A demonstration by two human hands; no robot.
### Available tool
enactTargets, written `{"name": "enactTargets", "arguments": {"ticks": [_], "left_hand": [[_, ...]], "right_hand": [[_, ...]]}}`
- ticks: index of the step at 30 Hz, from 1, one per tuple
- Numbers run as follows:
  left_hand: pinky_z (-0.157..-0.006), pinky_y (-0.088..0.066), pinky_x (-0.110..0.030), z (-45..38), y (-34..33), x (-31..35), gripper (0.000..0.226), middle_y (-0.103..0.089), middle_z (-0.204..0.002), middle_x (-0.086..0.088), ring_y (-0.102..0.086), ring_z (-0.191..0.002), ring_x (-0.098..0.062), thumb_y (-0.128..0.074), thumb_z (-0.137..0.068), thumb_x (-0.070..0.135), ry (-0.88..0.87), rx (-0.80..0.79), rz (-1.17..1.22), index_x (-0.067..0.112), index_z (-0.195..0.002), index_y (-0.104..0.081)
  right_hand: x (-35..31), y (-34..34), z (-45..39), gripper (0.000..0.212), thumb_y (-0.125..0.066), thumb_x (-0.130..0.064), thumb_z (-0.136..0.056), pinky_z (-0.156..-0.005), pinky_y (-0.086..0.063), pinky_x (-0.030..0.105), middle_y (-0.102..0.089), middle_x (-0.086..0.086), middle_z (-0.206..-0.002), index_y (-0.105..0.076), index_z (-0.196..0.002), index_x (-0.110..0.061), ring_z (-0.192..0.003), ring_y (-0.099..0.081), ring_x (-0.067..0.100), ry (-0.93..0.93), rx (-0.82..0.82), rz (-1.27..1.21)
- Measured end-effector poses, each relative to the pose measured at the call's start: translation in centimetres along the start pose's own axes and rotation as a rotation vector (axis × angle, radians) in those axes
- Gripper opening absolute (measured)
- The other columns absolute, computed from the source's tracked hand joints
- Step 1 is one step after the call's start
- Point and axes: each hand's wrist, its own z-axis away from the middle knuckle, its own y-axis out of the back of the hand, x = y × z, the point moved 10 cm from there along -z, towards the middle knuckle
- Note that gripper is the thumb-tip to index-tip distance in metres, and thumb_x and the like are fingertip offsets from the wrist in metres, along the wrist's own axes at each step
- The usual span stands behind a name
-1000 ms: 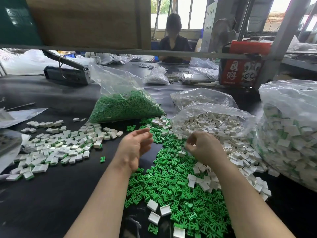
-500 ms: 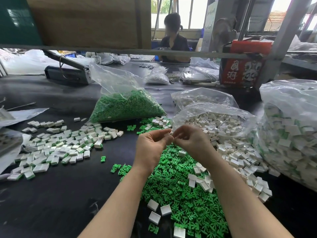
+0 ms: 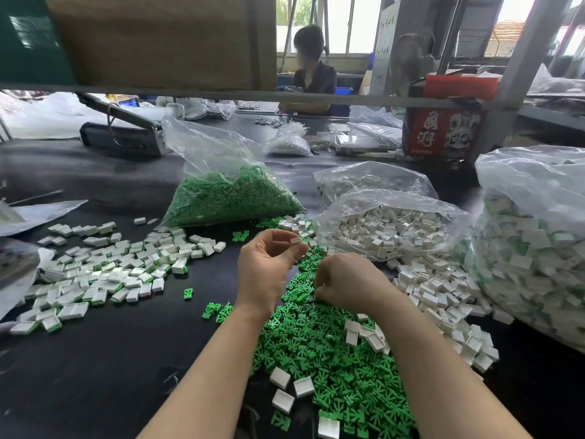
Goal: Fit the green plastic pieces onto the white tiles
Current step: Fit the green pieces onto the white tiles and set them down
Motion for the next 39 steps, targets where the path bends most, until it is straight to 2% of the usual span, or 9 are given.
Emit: {"name": "enactTargets", "arguments": {"ticks": [5, 7, 9, 11, 17, 23, 28, 35, 39], "left_hand": [[-0.061, -0.050, -0.014, 0.1, -0.1, -0.2, 0.022, -0.073, -0.071, 0.004, -0.066, -0.065, -0.002, -0.077, -0.071, 0.019, 0.047, -0.019, 0.101, 0.011, -0.091, -0.072], [-0.063, -0.051, -0.014, 0.0, -0.2, -0.6, 0.017, -0.074, -0.074, 0.003, -0.067, -0.068, -0.003, -0.075, -0.077, 0.013, 0.079, -0.026, 0.129, 0.012, -0.094, -0.072], [-0.064, -0.051, -0.014, -0.1, -0.3, -0.9, 0.014, -0.074, -0.074, 0.003, -0.066, -0.068, -0.003, -0.072, -0.081, 0.009, 0.103, -0.026, 0.145, 0.013, -0.095, -0.073], [-0.064, -0.052, -0.015, -0.2, -0.4, -1.1, 0.012, -0.073, -0.073, 0.003, -0.065, -0.068, -0.004, -0.071, -0.083, 0.008, 0.112, -0.028, 0.148, 0.015, -0.093, -0.072], [-0.066, -0.053, -0.017, 0.1, -0.8, -0.2, 0.018, -0.073, -0.075, 0.002, -0.068, -0.071, -0.008, -0.075, -0.074, 0.021, 0.076, -0.054, 0.150, 0.014, -0.090, -0.070], [-0.068, -0.054, -0.021, 0.2, -1.1, 0.2, 0.020, -0.074, -0.078, -0.002, -0.067, -0.073, -0.011, -0.077, -0.073, 0.023, 0.067, -0.067, 0.149, 0.014, -0.090, -0.073], [-0.068, -0.054, -0.021, 0.2, -1.0, 0.3, 0.018, -0.075, -0.081, -0.005, -0.066, -0.074, -0.013, -0.077, -0.071, 0.021, 0.065, -0.068, 0.173, 0.017, -0.088, -0.075], [-0.068, -0.053, -0.018, 0.2, -1.0, 0.3, 0.016, -0.076, -0.085, -0.006, -0.070, -0.077, -0.011, -0.079, -0.066, 0.023, 0.055, -0.086, 0.203, 0.022, -0.082, -0.079], [-0.071, -0.053, -0.018, 0.2, -1.0, 0.4, 0.017, -0.077, -0.088, -0.005, -0.070, -0.082, -0.012, -0.079, -0.068, 0.025, 0.041, -0.107, 0.200, 0.025, -0.085, -0.080]], "right_hand": [[1.2, 0.7, 0.0, 0.020, -0.055, -0.019, -0.096, -0.077, -0.058, 0.035, -0.073, 0.003, -0.091, -0.074, -0.096, -0.012, -0.076, -0.066, 0.015, -0.064, 0.090, -0.130], [1.9, 1.6, 0.3, 0.015, -0.059, -0.017, -0.096, -0.066, -0.056, 0.027, -0.073, 0.004, -0.089, -0.073, -0.097, -0.010, -0.064, -0.062, 0.013, -0.111, 0.175, -0.419], [2.4, 2.4, 0.8, 0.010, -0.063, -0.013, -0.093, -0.061, -0.054, 0.027, -0.073, 0.004, -0.086, -0.072, -0.095, -0.010, -0.065, -0.062, 0.021, -0.133, 0.238, -0.843], [2.4, 3.1, 1.3, 0.009, -0.063, -0.009, -0.091, -0.056, -0.047, 0.023, -0.073, 0.002, -0.080, -0.072, -0.093, -0.012, -0.065, -0.058, 0.016, -0.129, 0.265, -1.174], [1.4, 3.1, 1.1, 0.010, -0.067, -0.007, -0.084, -0.055, -0.038, 0.021, -0.067, 0.007, -0.075, -0.070, -0.093, -0.003, -0.063, -0.048, 0.012, -0.136, 0.225, -1.556], [1.4, 3.2, 0.9, 0.025, -0.072, -0.022, -0.069, -0.051, -0.038, 0.018, -0.067, 0.007, -0.071, -0.069, -0.086, -0.004, -0.060, -0.048, 0.012, -0.105, 0.239, -1.585], [1.4, 3.7, 1.0, 0.009, -0.070, -0.012, -0.084, -0.053, -0.039, 0.022, -0.068, 0.007, -0.071, -0.070, -0.087, -0.004, -0.060, -0.050, 0.012, -0.069, 0.298, -1.456], [0.8, 5.7, 1.7, 0.010, -0.068, -0.014, -0.089, -0.061, -0.047, 0.018, -0.072, 0.008, -0.079, -0.073, -0.091, -0.005, -0.063, -0.061, 0.005, 0.035, 0.443, -1.073], [0.4, 6.1, 1.7, 0.011, -0.067, -0.016, -0.091, -0.065, -0.053, 0.035, -0.072, 0.010, -0.079, -0.071, -0.089, -0.006, -0.069, -0.065, 0.026, 0.052, 0.470, -0.948]]}}
